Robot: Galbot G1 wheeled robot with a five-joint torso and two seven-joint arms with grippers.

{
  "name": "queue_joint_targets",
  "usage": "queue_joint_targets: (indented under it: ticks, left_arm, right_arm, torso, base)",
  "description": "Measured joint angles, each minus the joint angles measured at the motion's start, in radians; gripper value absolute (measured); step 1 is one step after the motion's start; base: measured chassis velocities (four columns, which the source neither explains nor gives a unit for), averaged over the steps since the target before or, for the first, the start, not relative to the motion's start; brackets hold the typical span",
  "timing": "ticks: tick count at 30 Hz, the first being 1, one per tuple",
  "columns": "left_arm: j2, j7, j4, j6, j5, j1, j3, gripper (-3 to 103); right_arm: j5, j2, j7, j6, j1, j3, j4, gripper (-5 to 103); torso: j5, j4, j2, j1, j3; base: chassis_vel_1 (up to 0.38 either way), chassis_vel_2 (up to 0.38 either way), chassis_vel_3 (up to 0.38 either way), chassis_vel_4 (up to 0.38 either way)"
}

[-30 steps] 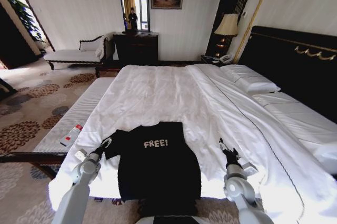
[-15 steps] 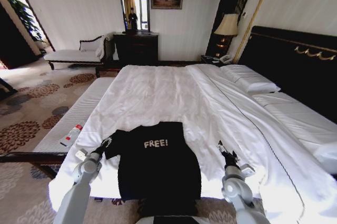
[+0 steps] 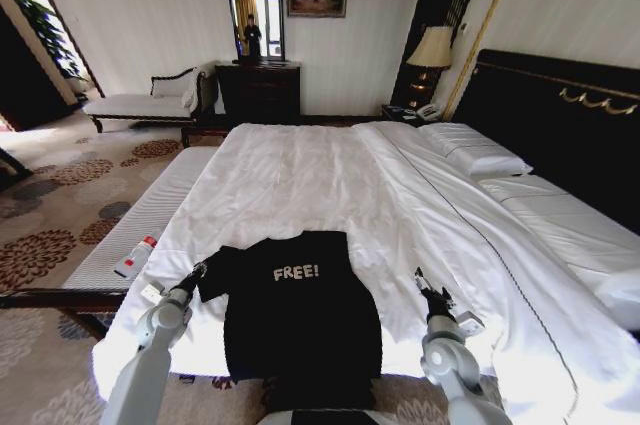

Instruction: Fold the clothes on the bed.

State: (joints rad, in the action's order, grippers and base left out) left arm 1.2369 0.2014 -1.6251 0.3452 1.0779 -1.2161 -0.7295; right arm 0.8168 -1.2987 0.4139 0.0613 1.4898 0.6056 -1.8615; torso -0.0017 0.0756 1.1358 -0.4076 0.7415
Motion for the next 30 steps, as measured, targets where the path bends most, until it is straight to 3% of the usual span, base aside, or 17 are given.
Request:
queue_joint_targets:
  ticks: [1, 3, 6, 15, 20, 24, 30]
  left_arm:
    - [-0.004, 0.003, -0.002, 0.0, 0.0, 0.0, -0.001, 15]
    - [-0.006, 0.006, -0.003, -0.001, 0.0, -0.001, -0.002, 15]
    - [-0.006, 0.007, -0.002, -0.001, -0.002, -0.008, -0.002, 2]
    - [-0.004, 0.007, -0.02, -0.002, 0.0, -0.002, -0.004, 0]
    - [-0.032, 0.012, -0.11, 0.006, 0.039, 0.023, 0.013, 0]
    - [-0.043, 0.024, -0.239, 0.012, -0.034, 0.027, 0.151, 0]
    - [0.001, 0.05, -0.263, 0.009, -0.138, 0.03, 0.258, 0]
  right_arm:
    - [-0.001, 0.0, 0.002, 0.0, 0.0, -0.001, 0.0, 100]
    - [-0.001, -0.001, 0.005, 0.0, 0.0, -0.003, 0.0, 100]
    - [-0.002, -0.001, 0.01, 0.0, -0.001, -0.005, 0.001, 100]
    - [-0.005, -0.001, 0.019, 0.0, 0.0, -0.003, 0.004, 100]
    - [-0.012, 0.001, 0.024, 0.0, 0.004, 0.0, 0.009, 100]
    - [-0.029, 0.004, 0.03, -0.001, 0.001, -0.01, 0.02, 100]
    - [-0.036, 0.008, 0.035, -0.003, -0.002, -0.017, 0.029, 100]
  torso:
    - [0.0, 0.0, 0.0, 0.0, 0.0]
    - [0.0, 0.0001, 0.0, 0.0, 0.0]
    - [0.0, 0.0, 0.0, 0.0, 0.0]
    - [-0.0004, -0.0001, 0.0, 0.0, 0.0]
    - [0.0004, 0.0, 0.0, 0.0, 0.0]
    - [0.0004, 0.0001, 0.0, 0.0, 0.0]
    - [0.0001, -0.0001, 0.0, 0.0, 0.0]
  base:
    - [0.0, 0.0, 0.0, 0.0]
    - [0.0, 0.0, 0.0, 0.0]
    - [0.0, 0.0, 0.0, 0.0]
    - [0.0, 0.0, 0.0, 0.0]
    - [0.0, 0.0, 0.0, 0.0]
    - [0.0, 0.0, 0.0, 0.0]
    - [0.0, 0.0, 0.0, 0.0]
